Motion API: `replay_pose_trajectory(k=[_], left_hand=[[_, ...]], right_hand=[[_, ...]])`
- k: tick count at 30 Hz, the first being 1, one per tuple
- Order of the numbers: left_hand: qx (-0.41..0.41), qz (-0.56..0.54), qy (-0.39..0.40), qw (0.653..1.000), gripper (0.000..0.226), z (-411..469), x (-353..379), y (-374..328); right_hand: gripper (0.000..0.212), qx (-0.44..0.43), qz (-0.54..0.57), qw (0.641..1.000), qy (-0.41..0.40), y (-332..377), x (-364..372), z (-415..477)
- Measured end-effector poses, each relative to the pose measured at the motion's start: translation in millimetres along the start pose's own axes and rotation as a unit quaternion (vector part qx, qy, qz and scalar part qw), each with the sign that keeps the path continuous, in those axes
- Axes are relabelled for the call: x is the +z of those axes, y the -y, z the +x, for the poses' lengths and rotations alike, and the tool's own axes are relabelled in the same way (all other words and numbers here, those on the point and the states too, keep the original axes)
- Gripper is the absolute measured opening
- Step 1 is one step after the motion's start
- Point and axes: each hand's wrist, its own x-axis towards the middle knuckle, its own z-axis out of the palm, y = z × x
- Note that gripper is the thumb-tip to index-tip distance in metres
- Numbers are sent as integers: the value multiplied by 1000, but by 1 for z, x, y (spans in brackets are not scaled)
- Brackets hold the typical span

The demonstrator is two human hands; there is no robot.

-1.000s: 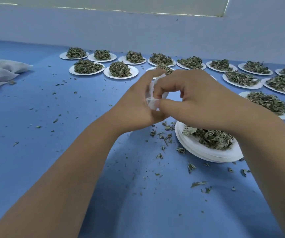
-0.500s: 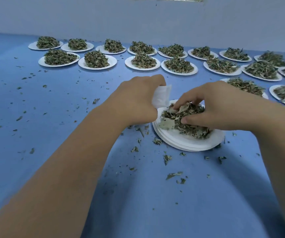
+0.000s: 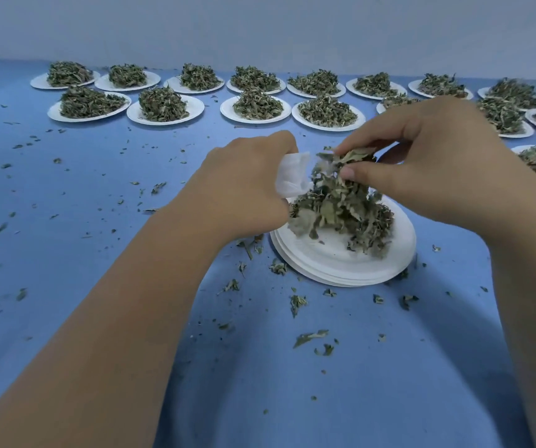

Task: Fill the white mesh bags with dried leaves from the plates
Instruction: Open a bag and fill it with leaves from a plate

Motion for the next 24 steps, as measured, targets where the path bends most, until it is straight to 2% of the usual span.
replay_pose_trajectory(k=[5, 10, 15, 19, 22, 24], left_hand=[[-12, -32, 6, 999, 30, 0, 4, 4], [-17, -38, -17, 999, 26, -2, 1, -1], [-35, -33, -53, 997, 23, -1, 3, -9], [-41, -37, -83, 995, 19, 2, 9, -8], [-52, -9, -70, 996, 20, 2, 10, -6], [-71, -31, -56, 995, 24, 0, 8, -4]], right_hand=[[20, 4, -8, 999, 41, 2, 0, -5], [16, 18, 39, 997, -71, 10, 4, -5], [14, 33, 114, 971, -207, 26, 32, -4], [16, 45, 166, 958, -231, 33, 45, -6], [19, 20, 150, 961, -229, 36, 49, -9], [19, 4, 140, 957, -255, 34, 46, -8]])
